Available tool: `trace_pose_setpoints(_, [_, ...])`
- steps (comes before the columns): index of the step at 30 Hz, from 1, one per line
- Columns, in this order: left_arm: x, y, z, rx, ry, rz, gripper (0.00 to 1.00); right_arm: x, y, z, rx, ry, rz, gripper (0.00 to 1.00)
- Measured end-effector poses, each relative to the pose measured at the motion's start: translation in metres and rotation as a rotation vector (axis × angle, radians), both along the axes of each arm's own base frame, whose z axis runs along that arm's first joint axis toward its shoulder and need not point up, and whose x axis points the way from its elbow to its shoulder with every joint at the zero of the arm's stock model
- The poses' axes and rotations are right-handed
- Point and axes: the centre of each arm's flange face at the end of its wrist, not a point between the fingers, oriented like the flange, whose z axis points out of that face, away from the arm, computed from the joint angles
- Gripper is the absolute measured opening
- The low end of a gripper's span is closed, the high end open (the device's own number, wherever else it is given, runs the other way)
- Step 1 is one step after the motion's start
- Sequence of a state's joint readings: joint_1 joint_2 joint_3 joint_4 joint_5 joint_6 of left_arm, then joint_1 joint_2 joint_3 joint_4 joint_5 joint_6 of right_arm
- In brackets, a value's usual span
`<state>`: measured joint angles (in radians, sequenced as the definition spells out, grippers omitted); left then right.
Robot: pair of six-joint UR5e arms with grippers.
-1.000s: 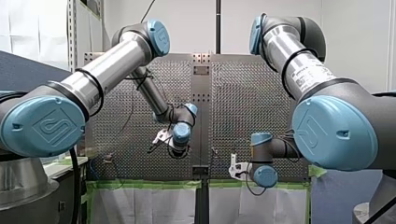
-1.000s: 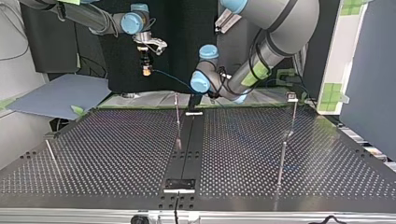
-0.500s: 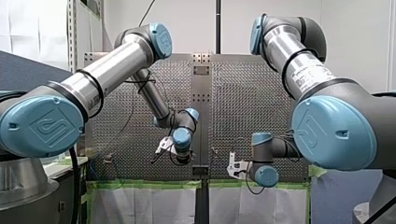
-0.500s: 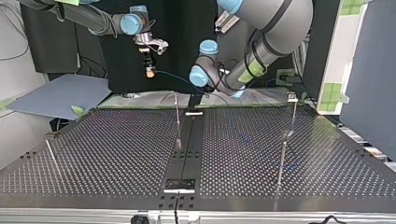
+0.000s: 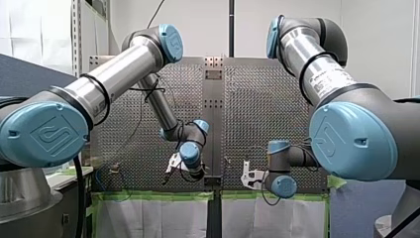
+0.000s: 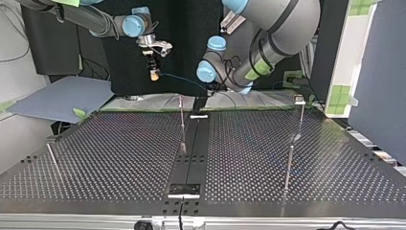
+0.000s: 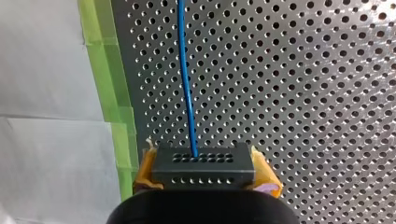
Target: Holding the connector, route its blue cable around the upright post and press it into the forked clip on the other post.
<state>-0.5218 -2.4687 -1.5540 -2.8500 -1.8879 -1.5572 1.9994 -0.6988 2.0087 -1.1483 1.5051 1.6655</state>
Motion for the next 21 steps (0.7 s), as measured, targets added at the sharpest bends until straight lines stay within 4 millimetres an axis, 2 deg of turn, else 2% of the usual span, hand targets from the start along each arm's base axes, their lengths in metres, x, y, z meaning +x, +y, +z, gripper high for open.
trace_pose_setpoints(8, [-0.005,-0.014,-0.005,-0.112,-0.005,-0.033,1.0,-0.001,0.001,-0.001,0.016,0.009,-0.001,0.0])
trace_pose_setpoints(16, [-0.014,-0.018,-0.033,-0.17,0.039,-0.038,1.0,-0.002,-0.001,-0.001,0.024,0.011,-0.004,0.0])
trace_pose_setpoints(21, [-0.013,-0.023,-0.037,-0.231,0.033,-0.048,1.0,-0.001,-0.007,0.0,0.026,0.01,-0.008,0.0])
